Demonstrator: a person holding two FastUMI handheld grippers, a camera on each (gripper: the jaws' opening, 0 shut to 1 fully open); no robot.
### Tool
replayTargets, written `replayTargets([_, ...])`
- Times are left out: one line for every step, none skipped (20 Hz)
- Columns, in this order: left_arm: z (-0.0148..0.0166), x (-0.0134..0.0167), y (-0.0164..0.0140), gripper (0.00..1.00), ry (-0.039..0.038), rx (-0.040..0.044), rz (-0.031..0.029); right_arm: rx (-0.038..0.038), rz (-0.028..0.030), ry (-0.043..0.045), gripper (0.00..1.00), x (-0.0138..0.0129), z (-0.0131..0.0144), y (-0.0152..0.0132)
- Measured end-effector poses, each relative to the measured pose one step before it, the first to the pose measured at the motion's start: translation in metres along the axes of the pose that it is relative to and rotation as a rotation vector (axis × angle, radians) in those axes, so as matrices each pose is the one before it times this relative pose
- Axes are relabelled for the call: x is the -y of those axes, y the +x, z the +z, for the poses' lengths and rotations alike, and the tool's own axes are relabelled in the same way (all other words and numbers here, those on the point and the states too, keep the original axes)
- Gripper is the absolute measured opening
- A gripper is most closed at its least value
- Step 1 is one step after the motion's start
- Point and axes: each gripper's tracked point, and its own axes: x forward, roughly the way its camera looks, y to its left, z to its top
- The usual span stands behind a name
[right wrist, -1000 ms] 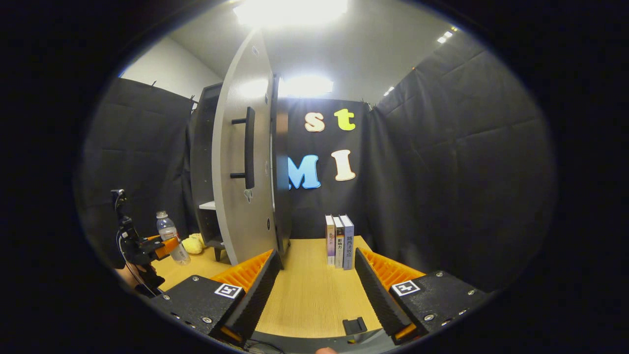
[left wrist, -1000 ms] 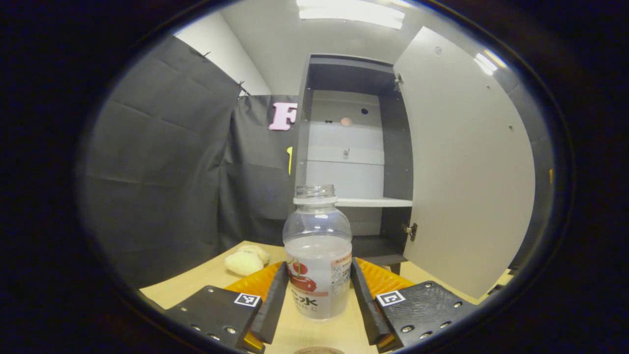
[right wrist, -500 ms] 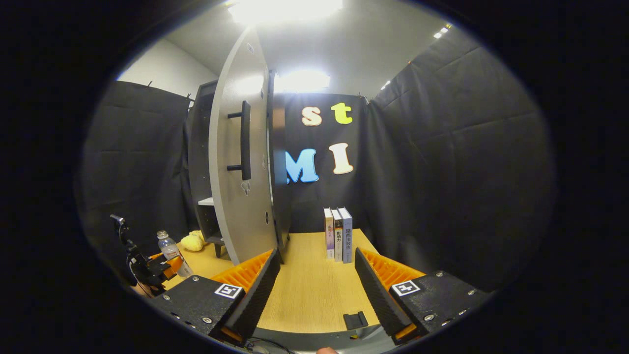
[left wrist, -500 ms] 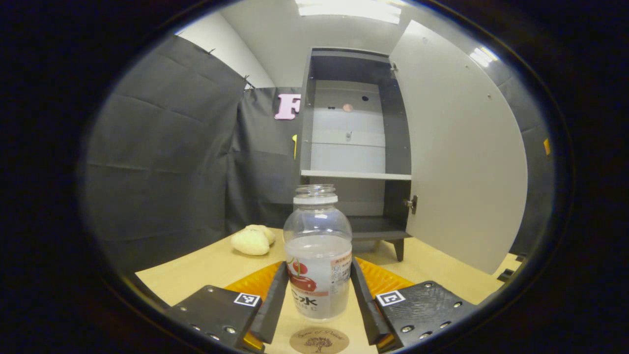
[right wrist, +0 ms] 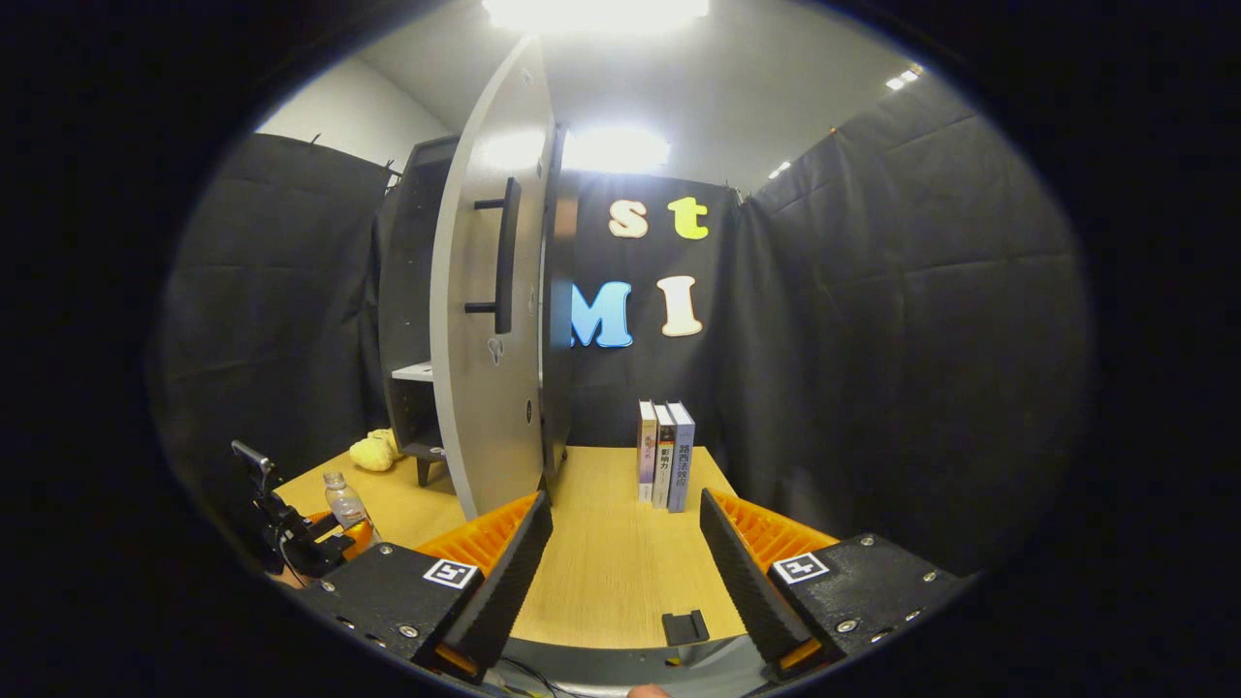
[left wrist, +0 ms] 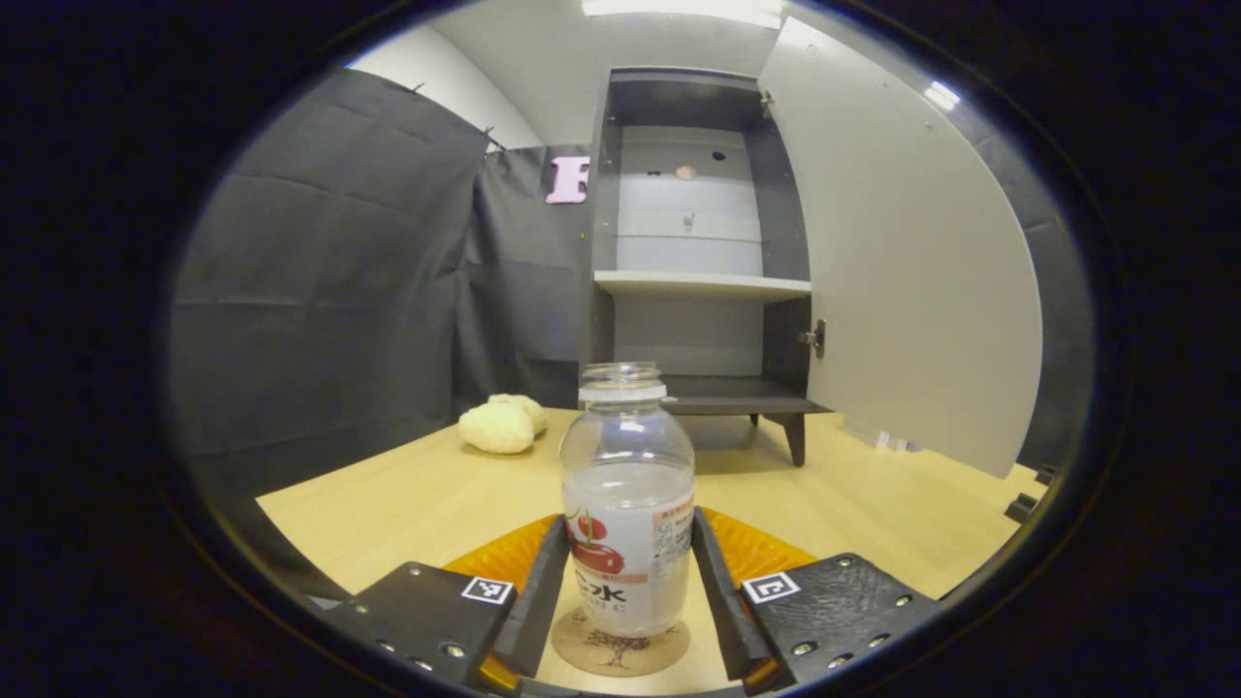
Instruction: Open the cabinet door with the right hand, grasp the bottle in the cabinet with the left hand and place it on the coaster, then close the cabinet door with the right hand.
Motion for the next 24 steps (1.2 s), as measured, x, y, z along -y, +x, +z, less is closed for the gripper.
replayTargets([-0.00430,-0.00066,-0.00025,0.70,0.01009,-0.00471,0.00575,-0.00076,0.00381,-0.00281,0.95,-0.00172,0.00072,0.00016])
replayTargets([-0.00495,0.00018,-0.00050,0.70,0.01125,-0.00554,0.00121,-0.00054,0.00301,-0.00280,0.95,-0.00182,-0.00019,0.00175])
replayTargets([-0.00357,0.00017,-0.00020,0.70,0.00671,-0.00688,-0.00099,-0.00176,0.00513,-0.00234,0.95,-0.00141,0.00057,0.00180])
replayTargets([0.00258,0.00031,-0.00239,0.70,0.00595,0.01499,-0.00309,-0.00087,0.00605,-0.00133,0.95,-0.00251,-0.00098,0.00097])
replayTargets([-0.00163,-0.00039,-0.00017,0.71,0.00593,-0.00763,0.00131,-0.00222,0.00502,-0.00012,0.95,-0.00028,-0.00051,0.00170])
replayTargets([-0.00140,-0.00008,-0.00243,0.76,0.00048,0.00256,0.00176,-0.00174,0.00579,0.00126,0.95,-0.00099,0.00017,0.00052])
replayTargets([0.00040,0.00081,-0.00097,0.71,-0.00249,-0.00262,0.00174,0.00007,0.00423,0.00201,0.92,-0.00102,0.00079,-0.00042])
replayTargets([-0.00317,-0.00203,-0.00189,0.71,0.00126,-0.01047,0.00904,0.00192,0.00381,0.00157,0.95,-0.00118,0.00120,0.00091])
replayTargets([-0.00047,-0.00150,0.00000,0.77,0.00008,-0.00421,0.00509,0.00435,0.00251,0.00155,0.95,0.00025,0.00199,0.00018])
replayTargets([0.00043,-0.00055,-0.00281,0.72,0.00378,-0.00880,0.00770,0.00345,0.00233,0.00172,0.95,-0.00105,0.00097,-0.00016])
replayTargets([-0.00102,-0.00120,0.00019,0.73,0.00477,-0.01353,0.00308,0.00421,0.00119,0.00237,0.95,0.00036,0.00157,0.00016])
replayTargets([0.00091,-0.00072,-0.00236,0.79,0.00928,-0.00517,0.00476,0.00503,0.00102,0.00364,0.95,-0.00040,0.00179,0.00027])
replayTargets([0.00388,-0.00264,-0.00232,0.86,0.01013,-0.00328,0.00631,0.00495,0.00238,0.00406,0.95,0.00023,0.00211,-0.00014])
replayTargets([0.00626,-0.00243,-0.00096,0.81,0.00534,0.00371,0.00252,0.00802,0.00286,0.00313,0.95,-0.00164,0.00300,0.00150])
replayTargets([0.00902,0.00004,-0.00236,0.80,0.00237,0.00568,-0.00318,0.01062,0.00025,0.00214,0.95,-0.00050,0.00502,0.00132])
replayTargets([0.00899,-0.00122,-0.00397,0.81,0.00178,0.00712,-0.00392,0.01036,0.00075,0.00357,0.95,-0.00005,0.00464,0.00130])
replayTargets([0.01044,-0.00133,-0.00317,0.80,-0.00198,0.00814,-0.00338,0.01093,0.00357,0.00708,0.95,-0.00026,0.00595,0.00026])
replayTargets([0.01087,0.00010,-0.00484,0.80,-0.00487,0.00944,-0.00512,0.01373,0.00339,0.00854,0.95,0.00021,0.00597,0.00094])
replayTargets([0.01050,-0.00086,-0.00380,0.80,-0.00364,0.00709,-0.00092,0.01619,0.00294,0.00812,0.95,0.00003,0.00790,0.00161])
replayTargets([0.01013,-0.00165,-0.00571,0.80,0.00238,0.00736,0.00419,0.01497,0.00418,0.00517,0.95,0.00006,0.00574,0.00333])
replayTargets([0.01079,-0.00257,-0.00618,0.80,0.00236,0.00693,0.00696,0.01618,0.00006,0.00419,0.95,0.00103,0.00574,0.00203])
replayTargets([0.00972,-0.00111,-0.00530,0.80,-0.00483,0.00738,0.00097,0.01210,-0.00147,0.00481,0.95,0.00068,0.00474,0.00272])
replayTargets([0.01063,0.00008,-0.00656,0.80,-0.00480,0.00260,0.00178,0.00842,-0.00186,0.01020,0.92,0.00094,0.00417,0.00274])
replayTargets([0.00872,0.00010,-0.00522,0.76,-0.00474,0.00131,0.00373,0.00553,0.00313,0.01354,0.95,-0.00035,0.00291,0.00378])
